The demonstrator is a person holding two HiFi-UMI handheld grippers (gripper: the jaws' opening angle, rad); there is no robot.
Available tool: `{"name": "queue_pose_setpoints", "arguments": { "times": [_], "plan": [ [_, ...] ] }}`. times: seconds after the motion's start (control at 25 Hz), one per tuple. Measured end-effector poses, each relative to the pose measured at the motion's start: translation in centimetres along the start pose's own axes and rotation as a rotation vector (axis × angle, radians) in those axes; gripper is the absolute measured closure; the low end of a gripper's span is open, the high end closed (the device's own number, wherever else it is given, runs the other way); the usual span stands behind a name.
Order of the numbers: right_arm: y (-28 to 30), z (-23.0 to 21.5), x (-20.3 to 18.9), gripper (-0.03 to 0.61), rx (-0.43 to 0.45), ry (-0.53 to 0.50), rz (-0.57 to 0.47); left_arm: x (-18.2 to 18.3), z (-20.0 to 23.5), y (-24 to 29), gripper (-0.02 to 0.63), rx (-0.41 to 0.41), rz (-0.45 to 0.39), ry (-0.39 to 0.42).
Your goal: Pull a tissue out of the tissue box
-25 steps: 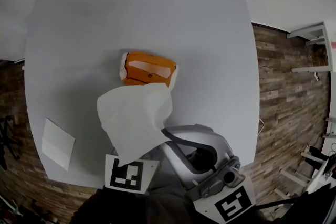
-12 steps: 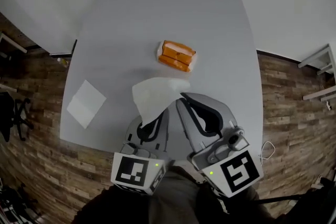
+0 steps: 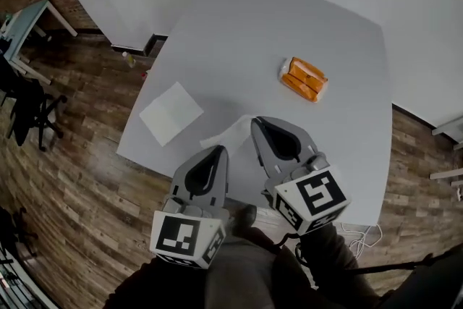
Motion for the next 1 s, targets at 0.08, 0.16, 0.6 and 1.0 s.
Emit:
{"name": "queue_pose_setpoints", "arguments": {
  "times": [0.08, 0.16, 0.6, 1.0],
  "plan": [
    [4.1, 1.3, -1.6, 0.574, 0.021, 0.005, 0.052, 1.1, 3.6, -1.2, 0.614, 0.049, -0.019, 0.006],
    [8.3, 2.7, -2.6, 0.574, 0.038, -0.003, 0.086, 2.3, 7.2, -2.3, 0.614, 0.093, -0.036, 0.013],
    [24.9, 9.0, -2.5, 0.574, 0.020, -0.084, -0.020, 5.3, 23.8, -6.1, 0.614, 0.219, -0.057, 0.011],
    [24.3, 12.9, -12.2, 0.572, -0.017, -0.103, 0.008, 3.5, 28.2, -6.5, 0.614, 0.172, 0.018, 0.015]
  ]
}}
Point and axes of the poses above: the fingertips, and each gripper's own axes: y forward along the fingers, z to its left, x out of its top, the point moved 5 cm from there along -y, backward along the fingers, and after that the axes turned 12 degrees about -z, right-handed, at the moved point
